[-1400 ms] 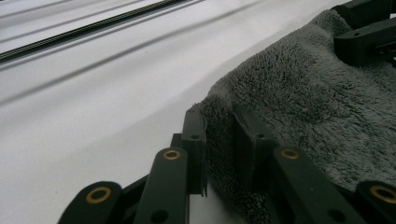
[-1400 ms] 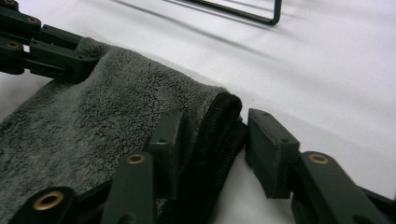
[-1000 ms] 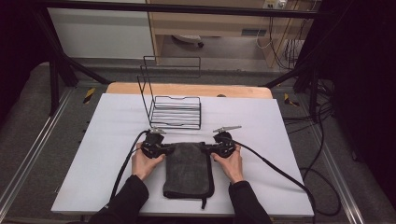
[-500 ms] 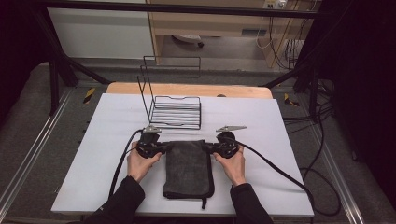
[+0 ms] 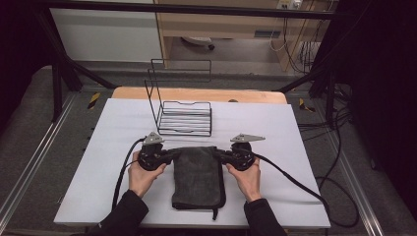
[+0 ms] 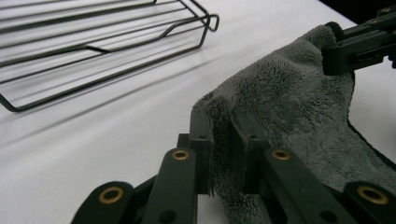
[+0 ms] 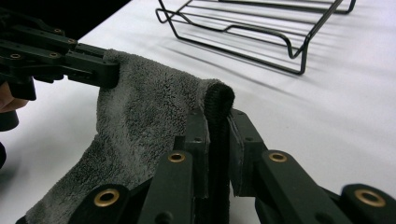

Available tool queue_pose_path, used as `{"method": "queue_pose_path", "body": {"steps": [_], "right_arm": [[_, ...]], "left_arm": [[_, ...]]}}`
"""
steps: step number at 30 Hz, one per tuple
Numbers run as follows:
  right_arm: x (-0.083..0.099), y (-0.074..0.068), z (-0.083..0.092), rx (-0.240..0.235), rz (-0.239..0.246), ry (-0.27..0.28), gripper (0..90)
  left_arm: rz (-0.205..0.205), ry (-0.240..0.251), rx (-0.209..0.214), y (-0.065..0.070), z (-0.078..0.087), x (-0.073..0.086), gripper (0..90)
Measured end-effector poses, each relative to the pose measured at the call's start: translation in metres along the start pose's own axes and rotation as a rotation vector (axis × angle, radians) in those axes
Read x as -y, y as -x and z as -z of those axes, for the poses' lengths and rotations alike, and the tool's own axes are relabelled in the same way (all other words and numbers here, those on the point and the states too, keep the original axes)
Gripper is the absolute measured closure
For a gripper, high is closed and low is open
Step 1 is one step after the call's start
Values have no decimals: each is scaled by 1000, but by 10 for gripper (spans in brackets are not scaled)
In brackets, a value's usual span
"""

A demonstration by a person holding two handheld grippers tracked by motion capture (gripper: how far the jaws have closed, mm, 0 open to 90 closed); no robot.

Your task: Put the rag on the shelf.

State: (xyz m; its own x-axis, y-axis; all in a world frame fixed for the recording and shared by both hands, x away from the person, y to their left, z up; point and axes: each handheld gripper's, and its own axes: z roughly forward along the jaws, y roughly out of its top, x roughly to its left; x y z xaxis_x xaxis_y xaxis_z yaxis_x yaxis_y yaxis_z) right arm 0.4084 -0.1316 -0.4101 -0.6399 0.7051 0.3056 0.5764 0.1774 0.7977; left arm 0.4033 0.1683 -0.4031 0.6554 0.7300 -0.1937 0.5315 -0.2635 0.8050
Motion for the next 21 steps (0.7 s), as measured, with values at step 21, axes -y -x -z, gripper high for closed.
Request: {"method": "queue_pose_path", "body": {"steps": [21], "right_arm": [[-11,-19,38,-21,86,148,808]], "left_arm": [[-36,125,35,21,34,-16,801]]}}
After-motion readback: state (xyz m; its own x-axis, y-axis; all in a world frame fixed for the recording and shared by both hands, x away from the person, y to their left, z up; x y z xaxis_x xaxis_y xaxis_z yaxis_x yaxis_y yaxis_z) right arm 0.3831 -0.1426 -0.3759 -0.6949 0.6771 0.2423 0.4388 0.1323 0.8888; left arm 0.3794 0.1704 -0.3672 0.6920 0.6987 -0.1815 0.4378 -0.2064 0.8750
